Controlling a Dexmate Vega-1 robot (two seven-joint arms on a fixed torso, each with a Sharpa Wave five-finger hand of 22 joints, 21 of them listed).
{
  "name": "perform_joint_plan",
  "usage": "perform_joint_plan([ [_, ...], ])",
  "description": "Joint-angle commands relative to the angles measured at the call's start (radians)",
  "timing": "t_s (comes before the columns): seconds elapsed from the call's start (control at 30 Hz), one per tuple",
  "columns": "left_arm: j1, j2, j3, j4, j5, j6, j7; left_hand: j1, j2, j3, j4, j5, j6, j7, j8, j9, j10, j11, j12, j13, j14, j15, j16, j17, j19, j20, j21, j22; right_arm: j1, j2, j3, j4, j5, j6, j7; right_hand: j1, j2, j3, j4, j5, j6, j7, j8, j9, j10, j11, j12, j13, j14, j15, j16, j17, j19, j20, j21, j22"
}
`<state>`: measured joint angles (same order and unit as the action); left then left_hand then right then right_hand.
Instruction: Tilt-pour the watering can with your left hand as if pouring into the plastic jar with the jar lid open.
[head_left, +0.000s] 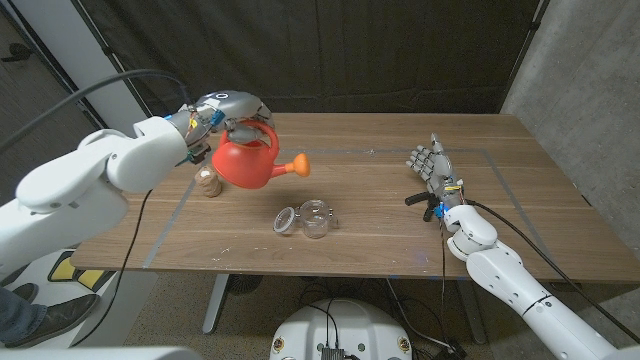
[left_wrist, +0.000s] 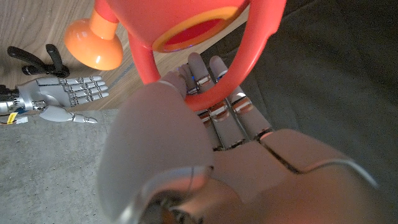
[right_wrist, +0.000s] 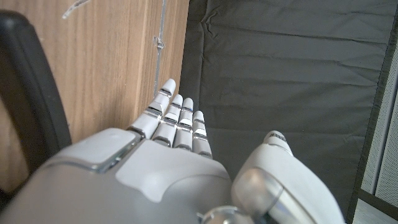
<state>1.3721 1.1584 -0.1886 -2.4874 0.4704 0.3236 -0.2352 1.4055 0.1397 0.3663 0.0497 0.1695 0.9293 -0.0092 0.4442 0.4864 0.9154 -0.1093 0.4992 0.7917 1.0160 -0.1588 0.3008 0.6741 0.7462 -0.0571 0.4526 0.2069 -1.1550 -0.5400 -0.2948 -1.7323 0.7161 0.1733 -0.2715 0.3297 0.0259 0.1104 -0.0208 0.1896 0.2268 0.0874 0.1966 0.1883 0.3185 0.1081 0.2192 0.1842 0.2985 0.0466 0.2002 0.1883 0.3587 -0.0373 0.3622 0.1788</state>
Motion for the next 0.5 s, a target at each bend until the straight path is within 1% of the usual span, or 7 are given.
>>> perform_joint_plan([
  [0.03,0.066,-0.037,-0.065,-0.038,0.079,0.011,-0.062,0.012,0.022,0.011,-0.003,0.007,0.016,0.010,0.006,-0.001,0.008,-0.010,0.036,0.127,0.010,-0.002,-0.005,0.005,-0.005,-0.002,0.010,0.002,-0.003,0.001,-0.006,0.000,0.000,-0.001,0.001,-0.001,0.008,-0.002,0.002,0.001,0.011,0.001,0.004,0.002,0.011,0.001,0.000,0.003,0.004,-0.001,-0.002,0.002,0.006,0.000,-0.003,0.006],
  [0.2,0.075,-0.043,-0.075,-0.051,0.114,0.008,-0.099,0.011,0.021,0.013,-0.004,0.007,0.018,0.010,0.006,-0.003,0.014,-0.008,0.037,0.125,0.011,-0.001,-0.007,0.008,-0.005,-0.002,0.013,0.002,-0.011,-0.002,-0.006,-0.010,-0.001,-0.004,-0.004,-0.001,0.008,-0.002,0.001,0.001,0.011,0.001,0.003,0.002,0.010,-0.002,0.000,0.003,0.005,-0.002,-0.002,0.002,0.007,0.000,-0.005,0.006],
  [0.23,0.078,-0.046,-0.079,-0.054,0.121,0.005,-0.105,0.010,0.021,0.013,-0.004,0.007,0.019,0.009,0.007,-0.003,0.012,-0.012,0.036,0.126,0.011,-0.001,-0.007,0.009,-0.005,-0.002,0.014,0.002,-0.013,-0.002,-0.006,-0.012,-0.001,-0.004,-0.005,-0.001,0.008,-0.002,0.001,0.001,0.011,0.001,0.003,0.002,0.010,-0.001,0.000,0.003,0.005,-0.002,-0.002,0.002,0.007,0.000,-0.005,0.006],
  [0.5,0.093,-0.076,-0.105,-0.072,0.158,-0.033,-0.150,0.007,0.018,0.017,-0.006,0.007,0.035,0.007,0.009,-0.012,0.016,-0.006,0.035,0.120,0.015,-0.002,-0.009,0.013,-0.004,-0.004,0.020,0.002,-0.027,-0.007,-0.005,-0.032,-0.007,-0.005,-0.014,-0.001,0.009,-0.002,0.001,0.000,0.012,0.002,0.003,0.002,0.010,-0.001,-0.001,0.003,0.005,0.000,-0.002,0.002,0.008,0.000,-0.007,0.006],
])
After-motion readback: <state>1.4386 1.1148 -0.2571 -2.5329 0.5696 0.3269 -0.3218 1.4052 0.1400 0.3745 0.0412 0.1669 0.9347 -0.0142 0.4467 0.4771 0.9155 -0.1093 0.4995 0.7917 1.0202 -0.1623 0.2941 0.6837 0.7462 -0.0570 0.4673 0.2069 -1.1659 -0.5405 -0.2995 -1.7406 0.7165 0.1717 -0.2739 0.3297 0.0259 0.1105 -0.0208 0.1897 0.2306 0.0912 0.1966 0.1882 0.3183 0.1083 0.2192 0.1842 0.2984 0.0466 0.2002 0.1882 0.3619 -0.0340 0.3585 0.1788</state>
